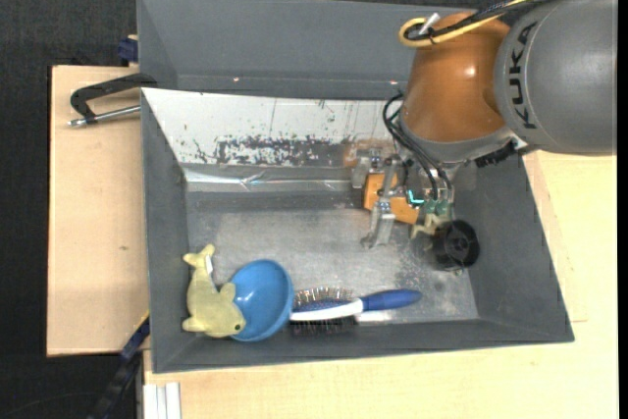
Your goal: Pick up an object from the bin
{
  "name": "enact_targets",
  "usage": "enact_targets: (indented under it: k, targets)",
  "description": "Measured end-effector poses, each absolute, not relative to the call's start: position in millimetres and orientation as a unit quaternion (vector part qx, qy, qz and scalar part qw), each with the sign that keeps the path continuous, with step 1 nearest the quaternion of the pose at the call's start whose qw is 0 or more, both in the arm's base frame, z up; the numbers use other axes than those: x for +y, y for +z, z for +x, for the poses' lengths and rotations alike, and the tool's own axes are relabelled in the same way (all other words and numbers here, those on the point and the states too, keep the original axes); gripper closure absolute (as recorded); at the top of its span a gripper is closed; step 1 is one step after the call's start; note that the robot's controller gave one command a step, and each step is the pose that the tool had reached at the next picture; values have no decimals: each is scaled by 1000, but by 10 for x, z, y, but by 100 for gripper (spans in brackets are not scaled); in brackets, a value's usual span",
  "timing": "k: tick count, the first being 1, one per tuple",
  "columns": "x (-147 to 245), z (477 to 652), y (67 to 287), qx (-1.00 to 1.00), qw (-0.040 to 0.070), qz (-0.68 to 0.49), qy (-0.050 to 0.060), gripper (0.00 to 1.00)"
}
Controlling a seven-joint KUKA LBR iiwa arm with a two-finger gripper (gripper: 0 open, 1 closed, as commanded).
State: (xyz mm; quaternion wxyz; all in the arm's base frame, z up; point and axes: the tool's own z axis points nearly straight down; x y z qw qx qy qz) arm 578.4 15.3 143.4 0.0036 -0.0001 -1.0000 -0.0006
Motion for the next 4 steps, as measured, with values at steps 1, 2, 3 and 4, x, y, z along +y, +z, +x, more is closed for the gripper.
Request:
enact_targets:
  k: [1,2,3,4]
  targets:
    - [-451,5983,1349,-999,-4,45,1,0]
    - [-413,5982,1355,-999,-3,47,0,100]
    - [-413,5982,1355,-999,-3,47,0,0]
    - [-988,5979,725,-1000,2,25,0,0]
